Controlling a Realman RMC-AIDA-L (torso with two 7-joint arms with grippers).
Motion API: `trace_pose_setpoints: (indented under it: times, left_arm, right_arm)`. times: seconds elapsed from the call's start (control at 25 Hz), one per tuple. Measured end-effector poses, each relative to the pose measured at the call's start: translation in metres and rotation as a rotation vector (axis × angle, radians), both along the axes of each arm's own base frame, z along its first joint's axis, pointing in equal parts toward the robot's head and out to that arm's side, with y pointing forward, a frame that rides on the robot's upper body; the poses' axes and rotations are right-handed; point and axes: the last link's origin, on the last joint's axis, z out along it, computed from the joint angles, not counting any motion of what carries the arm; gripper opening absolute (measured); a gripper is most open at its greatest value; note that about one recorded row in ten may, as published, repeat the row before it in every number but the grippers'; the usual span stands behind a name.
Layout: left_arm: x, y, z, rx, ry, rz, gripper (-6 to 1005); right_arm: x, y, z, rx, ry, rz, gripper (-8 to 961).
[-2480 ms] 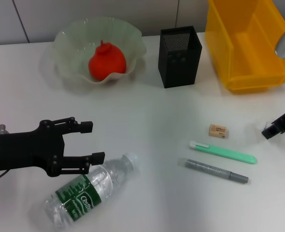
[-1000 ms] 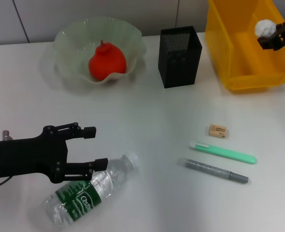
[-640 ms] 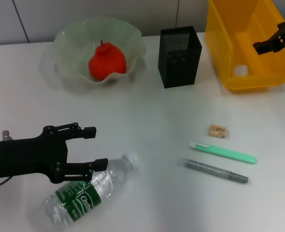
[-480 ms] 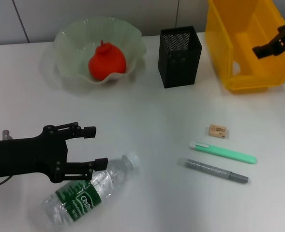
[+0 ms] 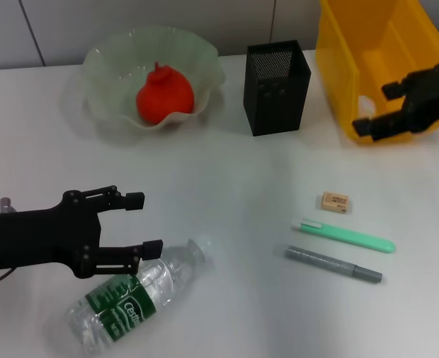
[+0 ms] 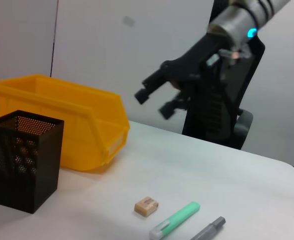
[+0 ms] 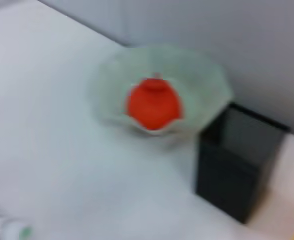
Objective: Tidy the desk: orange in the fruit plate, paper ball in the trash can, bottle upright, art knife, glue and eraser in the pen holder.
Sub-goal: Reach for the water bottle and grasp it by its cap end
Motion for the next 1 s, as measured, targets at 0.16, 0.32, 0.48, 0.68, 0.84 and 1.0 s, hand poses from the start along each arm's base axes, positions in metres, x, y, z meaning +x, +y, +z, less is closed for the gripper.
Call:
trace_pose_setpoints:
  times: [0.16,0.32,0.48,0.68,0.84,1.0]
  left_arm:
    - [-0.001,0.001,0.002,0.01,-0.002,0.007,776]
    - [-0.002,0.002,0.004,0.013,-0.004,0.019,773]
    - [-0.003,0.005,0.01,-0.006,0.001,0.067,771]
    - [-0.002,0.008,0.013,-0.019,0.018,0.098,768]
    - [0.0,0.013,0.012,-0.044,0.051,0.131,766]
    - [0.01,0.018,0.004,-0.092,0.125,0.146,764]
  right_arm:
    - [0.011,-0.016,0.001,-0.032,0.093,0.066,840]
    - [0.033,-0.037,0.001,-0.051,0.253,0.181,840]
    - [0.055,-0.061,-0.005,-0.117,0.363,0.287,841]
    - [0.081,-0.088,-0.013,-0.234,0.42,0.362,841]
    - [0.099,-0.105,-0.017,-0.275,0.391,0.364,841]
    - [0.113,-0.125,-0.016,-0.302,0.361,0.35,840]
